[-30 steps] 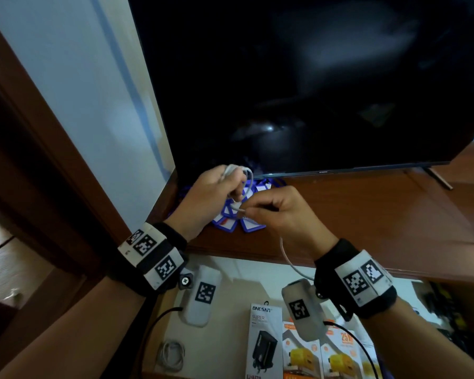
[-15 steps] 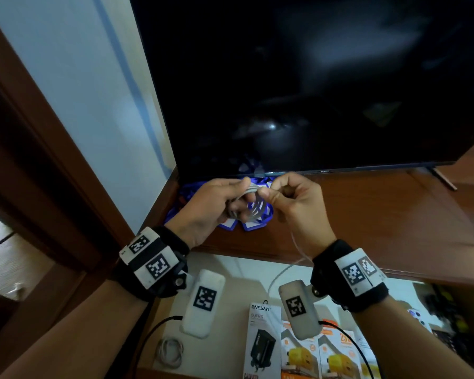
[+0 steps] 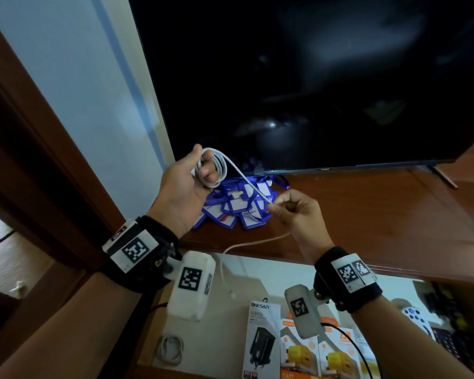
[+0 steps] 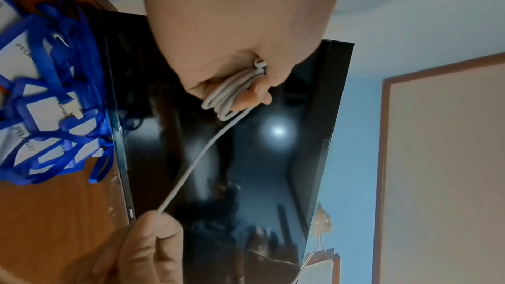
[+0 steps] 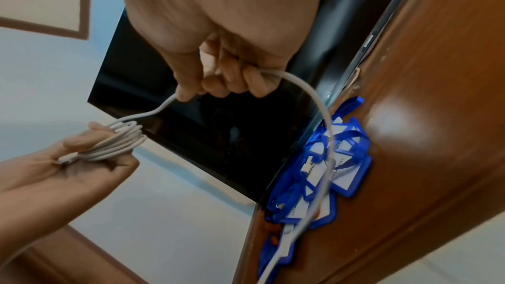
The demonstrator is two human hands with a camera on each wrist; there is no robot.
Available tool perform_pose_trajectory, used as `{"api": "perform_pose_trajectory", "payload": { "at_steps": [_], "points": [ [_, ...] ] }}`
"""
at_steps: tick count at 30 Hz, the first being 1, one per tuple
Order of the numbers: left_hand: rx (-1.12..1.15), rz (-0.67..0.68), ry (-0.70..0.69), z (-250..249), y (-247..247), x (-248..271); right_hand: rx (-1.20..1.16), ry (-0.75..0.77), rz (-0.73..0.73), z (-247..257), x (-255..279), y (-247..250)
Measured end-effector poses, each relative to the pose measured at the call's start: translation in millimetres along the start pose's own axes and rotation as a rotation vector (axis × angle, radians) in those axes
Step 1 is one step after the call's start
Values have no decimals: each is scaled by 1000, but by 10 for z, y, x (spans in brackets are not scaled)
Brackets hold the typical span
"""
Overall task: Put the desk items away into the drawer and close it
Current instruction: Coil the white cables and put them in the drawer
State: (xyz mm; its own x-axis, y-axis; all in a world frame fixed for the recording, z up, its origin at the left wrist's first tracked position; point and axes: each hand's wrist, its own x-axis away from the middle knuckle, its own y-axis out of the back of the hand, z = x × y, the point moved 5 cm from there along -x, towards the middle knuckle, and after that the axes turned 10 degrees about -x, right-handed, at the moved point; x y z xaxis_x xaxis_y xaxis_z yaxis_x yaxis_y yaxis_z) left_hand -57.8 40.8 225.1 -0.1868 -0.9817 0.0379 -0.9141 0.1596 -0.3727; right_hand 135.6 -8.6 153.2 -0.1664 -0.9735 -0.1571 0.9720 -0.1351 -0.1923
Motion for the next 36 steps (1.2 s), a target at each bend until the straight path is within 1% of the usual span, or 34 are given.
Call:
{"api": "perform_pose_trajectory", "payload": {
  "at_steps": [2, 3, 5, 8, 11, 15, 18, 21, 23, 25, 27, 30, 33, 36],
  "points": [
    [-74, -1, -37, 6, -22, 8, 61, 31, -5, 38, -9, -17],
    [-151, 3, -63, 4, -39, 15, 108, 38, 14, 64, -10, -44],
    [-337, 26, -127, 6, -84, 39, 223, 37, 115, 129, 9, -155],
    [-580, 94, -207, 32, -173, 90, 379, 35, 287, 215, 65, -342],
    [-751, 169, -230, 113, -231, 134, 358, 75, 336, 327, 105, -433],
    [-837, 246, -208, 249, -240, 169, 241, 168, 268, 482, 105, -433],
    [-795, 312, -152, 320, -267, 195, 190, 227, 231, 528, 76, -413],
    [-747, 391, -115, 342, -340, 267, 97, 224, 181, 498, 71, -388],
    [-674, 405, -62, 340, -357, 304, 44, 215, 119, 471, 79, -373],
    [-605, 403, -1, 321, -341, 305, 43, 213, 26, 432, 63, -321],
    [-534, 369, 48, 291, -292, 267, 75, 218, -30, 388, 38, -238],
    [-346, 264, 83, 184, -165, 178, 71, 179, 0, 236, 40, -178],
    [-211, 191, 56, 50, -33, 102, 42, 78, 29, 20, 76, -128],
    [-96, 119, -6, -74, 55, 43, 32, 40, -26, -91, 94, -37]
  ]
}}
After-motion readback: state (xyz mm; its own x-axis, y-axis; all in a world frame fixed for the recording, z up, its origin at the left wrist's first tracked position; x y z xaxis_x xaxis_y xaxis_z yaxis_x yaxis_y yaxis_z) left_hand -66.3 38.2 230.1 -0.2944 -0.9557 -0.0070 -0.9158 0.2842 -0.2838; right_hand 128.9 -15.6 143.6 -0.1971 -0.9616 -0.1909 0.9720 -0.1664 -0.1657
